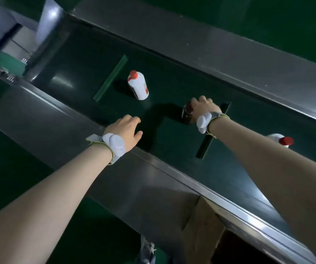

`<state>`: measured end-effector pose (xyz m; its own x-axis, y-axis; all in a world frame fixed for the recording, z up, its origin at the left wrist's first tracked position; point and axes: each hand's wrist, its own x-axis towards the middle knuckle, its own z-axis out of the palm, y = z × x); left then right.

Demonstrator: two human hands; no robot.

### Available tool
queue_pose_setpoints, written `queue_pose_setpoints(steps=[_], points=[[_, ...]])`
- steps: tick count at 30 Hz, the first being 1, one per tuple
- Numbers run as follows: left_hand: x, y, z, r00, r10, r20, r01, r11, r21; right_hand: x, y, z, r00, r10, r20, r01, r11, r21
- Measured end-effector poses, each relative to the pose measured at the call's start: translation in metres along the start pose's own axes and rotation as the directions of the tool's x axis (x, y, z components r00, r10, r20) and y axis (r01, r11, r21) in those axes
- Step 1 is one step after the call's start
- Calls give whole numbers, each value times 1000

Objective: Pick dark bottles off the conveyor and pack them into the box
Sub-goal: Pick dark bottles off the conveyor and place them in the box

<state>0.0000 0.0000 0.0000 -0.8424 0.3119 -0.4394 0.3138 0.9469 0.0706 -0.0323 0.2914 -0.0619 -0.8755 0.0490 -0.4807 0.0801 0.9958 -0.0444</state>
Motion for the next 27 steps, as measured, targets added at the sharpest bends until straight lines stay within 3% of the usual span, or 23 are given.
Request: queue_pose_setpoints(steps=[6, 15, 27], points=[[-17, -8, 11, 998, -48, 40, 49, 999, -7, 11, 0, 12, 996, 38, -84, -34, 998, 48], [-49, -2, -15, 999, -31, -12, 31, 999, -7, -32, -5, -9, 990, -33, -136, 21, 995, -93], [-170, 53, -100, 975, 174, -138, -182, 982, -44, -289, -19, -167, 958, -44, -283, 27, 998, -63]])
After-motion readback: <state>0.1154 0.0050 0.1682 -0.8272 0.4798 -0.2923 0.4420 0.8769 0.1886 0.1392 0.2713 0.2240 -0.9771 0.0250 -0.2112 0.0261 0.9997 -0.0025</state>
